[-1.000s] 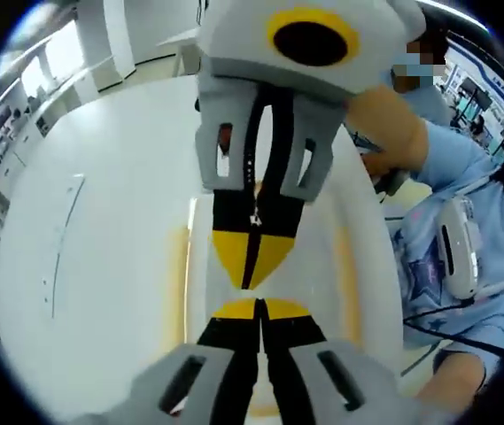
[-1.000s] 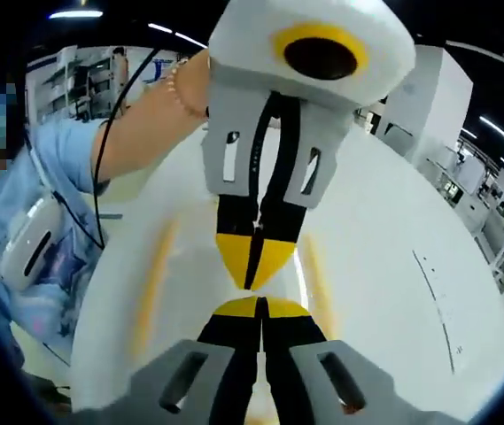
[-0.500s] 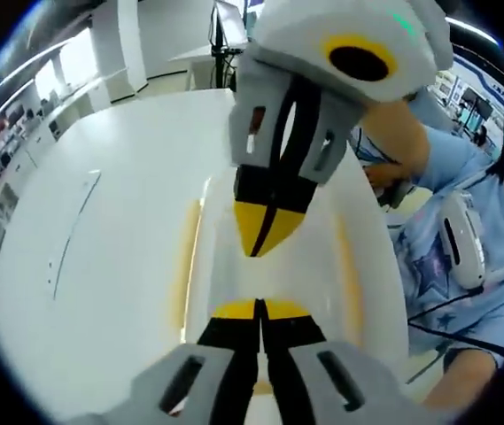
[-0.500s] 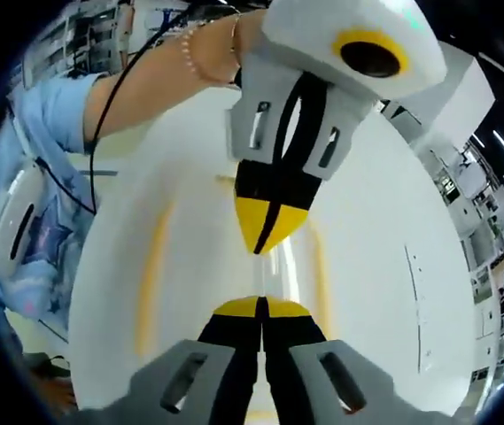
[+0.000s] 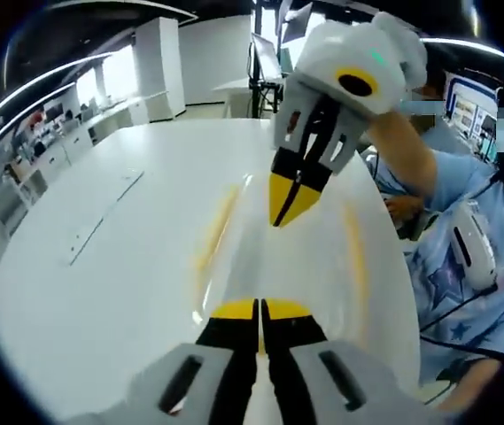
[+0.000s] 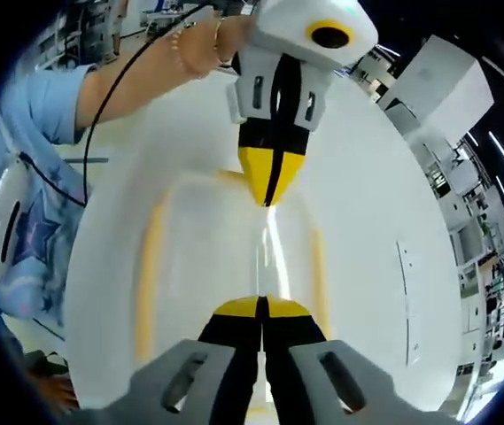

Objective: Snap each plastic latch of the storage box into its locked position after aligning the lid with the box until every specified latch is closed and the lid sits flush.

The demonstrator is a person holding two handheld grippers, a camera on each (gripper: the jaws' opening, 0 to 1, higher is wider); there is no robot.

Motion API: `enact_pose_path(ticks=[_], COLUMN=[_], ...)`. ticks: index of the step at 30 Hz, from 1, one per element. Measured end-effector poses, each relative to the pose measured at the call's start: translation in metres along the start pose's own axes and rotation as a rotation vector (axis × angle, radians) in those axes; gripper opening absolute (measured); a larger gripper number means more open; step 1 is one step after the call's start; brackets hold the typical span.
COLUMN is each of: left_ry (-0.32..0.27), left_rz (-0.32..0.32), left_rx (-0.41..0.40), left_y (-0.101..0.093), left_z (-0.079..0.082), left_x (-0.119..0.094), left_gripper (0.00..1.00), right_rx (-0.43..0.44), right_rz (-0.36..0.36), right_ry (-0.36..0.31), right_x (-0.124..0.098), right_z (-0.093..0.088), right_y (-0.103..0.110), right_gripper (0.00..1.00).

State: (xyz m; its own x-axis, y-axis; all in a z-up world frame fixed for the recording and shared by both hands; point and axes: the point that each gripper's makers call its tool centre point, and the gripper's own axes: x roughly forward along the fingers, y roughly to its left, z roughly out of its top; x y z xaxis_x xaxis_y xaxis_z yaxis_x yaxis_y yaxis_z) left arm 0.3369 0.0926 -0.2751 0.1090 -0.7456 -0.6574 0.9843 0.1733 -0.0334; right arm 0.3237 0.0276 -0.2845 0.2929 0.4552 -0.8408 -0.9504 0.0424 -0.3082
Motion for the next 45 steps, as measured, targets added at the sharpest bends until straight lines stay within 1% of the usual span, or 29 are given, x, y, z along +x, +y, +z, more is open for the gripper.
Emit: enact_pose_path(ticks=[4, 5, 7, 8, 9, 10, 11, 12, 13, 14, 15, 16, 17, 18, 19, 20, 21, 22, 23, 24, 26, 27, 28, 30, 32, 34, 36, 40, 45], left_ry=[-0.051, -0.083, -0.103, -0.094, -0.111, -0.134, -0.167, -0.217, -0.238, -0.237, -0.287, -0.311, -0.302, -0.316, -0.373, -0.377, -0.4, -0.408, -0.408, -0.4, -0.351, -0.361, -0.358, -0.377, -0.382, -0.384, -0.398, -0.409, -0.414], left_rz=[0.006, 0.007, 0.006, 0.016, 0.017, 0.037, 0.034, 0.027, 0.026, 0.03, 0.011, 0.019, 0.061, 0.054, 0.021, 0.018, -0.001, 0.0, 0.014, 0.011, 0.02, 0.001, -0.007, -0.006, -0.003, -0.004, -0.011, -0.008, -0.017], left_rx=[-0.026, -0.036, -0.047, -0.049, -0.053, -0.05, -0.07, -0.078, -0.083, -0.078, -0.107, -0.107, -0.052, -0.065, -0.117, -0.117, -0.142, -0.14, -0.115, -0.125, -0.124, -0.127, -0.122, -0.095, -0.098, -0.102, -0.113, -0.121, -0.134], left_y=[0.002, 0.003, 0.002, 0.004, 0.004, 0.008, 0.006, 0.004, 0.002, 0.001, 0.003, 0.01, 0.009, 0.001, -0.002, 0.0, 0.001, 0.004, 0.004, 0.0, 0.0, -0.002, -0.003, -0.003, -0.002, -0.003, 0.001, 0.002, 0.009], left_z=[-0.004, -0.003, -0.005, -0.01, -0.012, -0.014, -0.013, -0.007, -0.008, -0.011, -0.009, -0.008, -0.015, -0.017, -0.011, -0.015, -0.016, -0.019, -0.023, -0.026, -0.039, -0.04, -0.041, -0.039, -0.039, -0.041, -0.041, -0.041, -0.042], left_x=[-0.007, -0.008, -0.011, -0.012, -0.016, -0.017, -0.02, -0.021, -0.022, -0.022, -0.026, -0.029, -0.026, -0.024, -0.024, -0.026, -0.028, -0.03, -0.028, -0.025, -0.017, -0.014, -0.013, -0.017, -0.018, -0.016, -0.017, -0.018, -0.021], left_gripper=[0.01, 0.01, 0.01, 0.01, 0.02, 0.01, 0.01, 0.01, 0.01, 0.01, 0.01, 0.01, 0.01, 0.01, 0.01, 0.01, 0.01, 0.01, 0.01, 0.01, 0.01, 0.01, 0.01, 0.0, 0.0, 0.0, 0.0, 0.0, 0.0], right_rx=[0.017, 0.022, 0.024, 0.025, 0.026, 0.025, 0.024, 0.025, 0.026, 0.024, 0.023, 0.023, 0.021, 0.019, 0.014, 0.011, 0.009, 0.007, 0.006, 0.004, 0.004, 0.001, -0.001, -0.008, -0.014, -0.032, -0.056, -0.075, -0.094], right_rz=[0.002, 0.003, 0.004, 0.004, 0.002, 0.001, 0.002, 0.002, 0.003, 0.003, 0.003, 0.001, -0.002, -0.005, -0.009, -0.011, -0.013, -0.014, -0.015, -0.015, -0.016, -0.017, -0.019, -0.022, -0.026, -0.035, -0.039, -0.055, -0.068], right_ry=[-0.013, -0.014, -0.016, -0.017, -0.019, -0.022, -0.024, -0.024, -0.024, -0.023, -0.023, -0.021, -0.02, -0.02, -0.021, -0.02, -0.019, -0.017, -0.016, -0.014, -0.012, -0.01, -0.008, -0.002, 0.011, 0.035, 0.056, 0.099, 0.117], right_x=[-0.001, 0.0, 0.0, 0.0, 0.0, 0.0, 0.0, -0.001, -0.001, -0.001, -0.002, -0.002, -0.002, -0.003, -0.003, -0.003, -0.004, -0.004, -0.004, -0.005, -0.005, -0.005, -0.005, -0.005, -0.005, -0.005, -0.005, -0.004, -0.004], right_z=[0.001, 0.0, 0.001, 0.001, 0.001, 0.002, 0.002, 0.003, 0.003, 0.003, 0.003, 0.003, 0.003, 0.003, 0.004, 0.004, 0.004, 0.004, 0.004, 0.003, 0.003, 0.003, 0.003, 0.003, 0.003, 0.003, 0.003, 0.003, 0.002], right_y=[-0.001, -0.001, -0.001, -0.001, -0.001, -0.001, -0.001, -0.001, -0.001, 0.0, 0.0, 0.0, 0.0, 0.0, 0.001, 0.001, 0.001, 0.001, 0.001, 0.001, 0.001, 0.002, 0.002, 0.002, 0.002, 0.003, 0.006, 0.007, 0.007], right_gripper=[0.0, 0.0, 0.0, 0.0, 0.0, 0.0, 0.0, 0.0, 0.0, 0.0, 0.0, 0.0, 0.0, 0.0, 0.0, 0.0, 0.0, 0.0, 0.0, 0.0, 0.0, 0.0, 0.0, 0.0, 0.0, 0.0, 0.0, 0.0, 0.0])
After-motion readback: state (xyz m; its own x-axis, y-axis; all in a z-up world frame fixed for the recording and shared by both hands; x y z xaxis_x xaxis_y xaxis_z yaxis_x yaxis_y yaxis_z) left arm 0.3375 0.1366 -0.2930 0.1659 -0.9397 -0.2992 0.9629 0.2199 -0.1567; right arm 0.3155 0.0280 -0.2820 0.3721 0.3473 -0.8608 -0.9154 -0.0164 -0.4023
